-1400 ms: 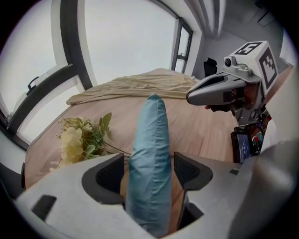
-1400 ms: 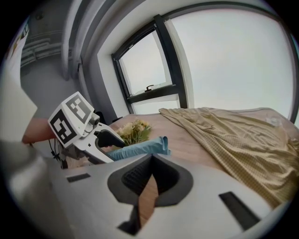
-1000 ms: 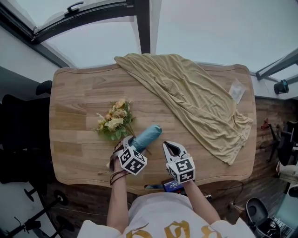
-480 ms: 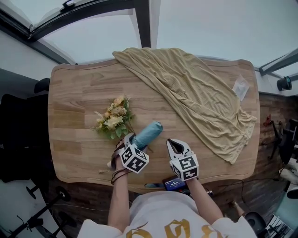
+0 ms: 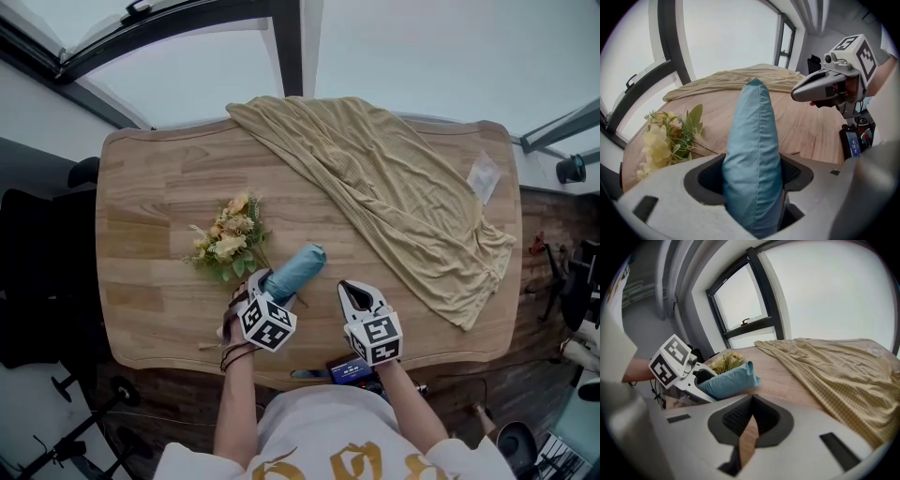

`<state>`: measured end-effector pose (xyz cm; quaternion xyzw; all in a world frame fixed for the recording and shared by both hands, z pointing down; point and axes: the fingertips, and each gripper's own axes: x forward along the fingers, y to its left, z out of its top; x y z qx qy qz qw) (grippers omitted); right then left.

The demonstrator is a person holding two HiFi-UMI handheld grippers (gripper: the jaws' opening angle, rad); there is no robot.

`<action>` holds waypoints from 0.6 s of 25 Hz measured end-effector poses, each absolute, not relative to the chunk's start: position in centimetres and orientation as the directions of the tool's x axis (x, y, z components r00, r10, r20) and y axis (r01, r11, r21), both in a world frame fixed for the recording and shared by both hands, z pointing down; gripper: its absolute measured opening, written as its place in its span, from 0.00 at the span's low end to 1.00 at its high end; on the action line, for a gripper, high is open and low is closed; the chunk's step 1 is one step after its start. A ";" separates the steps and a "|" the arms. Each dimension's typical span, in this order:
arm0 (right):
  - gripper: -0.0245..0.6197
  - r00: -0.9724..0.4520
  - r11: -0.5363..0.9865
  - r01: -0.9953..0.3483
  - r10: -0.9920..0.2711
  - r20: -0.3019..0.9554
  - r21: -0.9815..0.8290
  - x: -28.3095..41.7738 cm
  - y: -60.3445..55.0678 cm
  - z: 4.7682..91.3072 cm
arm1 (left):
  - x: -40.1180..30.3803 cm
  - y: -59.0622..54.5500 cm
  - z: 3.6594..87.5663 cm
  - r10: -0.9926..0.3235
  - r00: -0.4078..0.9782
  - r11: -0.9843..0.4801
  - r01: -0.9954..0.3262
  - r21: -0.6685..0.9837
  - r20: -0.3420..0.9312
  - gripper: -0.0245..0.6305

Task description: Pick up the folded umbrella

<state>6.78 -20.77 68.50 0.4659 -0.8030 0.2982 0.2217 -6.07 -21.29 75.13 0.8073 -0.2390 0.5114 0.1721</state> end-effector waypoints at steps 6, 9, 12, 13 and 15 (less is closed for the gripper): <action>0.05 -0.469 0.383 -0.881 -0.627 0.622 -0.279 6.4 -21.1 67.9 | -6.1 -21.4 74.9 -0.211 0.374 -0.824 -0.566 0.042 0.903 0.54; 0.05 -0.467 0.382 -0.882 -0.634 0.616 -0.275 6.4 -21.2 67.5 | -6.1 -21.4 74.9 -0.217 0.375 -0.823 -0.566 0.038 0.901 0.53; 0.05 -0.465 0.388 -0.883 -0.633 0.620 -0.266 6.7 -20.9 67.3 | -6.2 -21.5 74.7 -0.223 0.374 -0.821 -0.570 0.034 0.900 0.52; 0.05 -0.462 0.386 -0.884 -0.633 0.621 -0.263 6.9 -20.8 67.3 | -6.2 -21.5 74.5 -0.227 0.376 -0.820 -0.571 0.032 0.899 0.52; 0.05 -0.448 0.370 -0.892 -0.644 0.621 -0.260 7.4 -20.9 67.2 | -6.3 -21.6 74.2 -0.240 0.382 -0.819 -0.574 0.025 0.892 0.52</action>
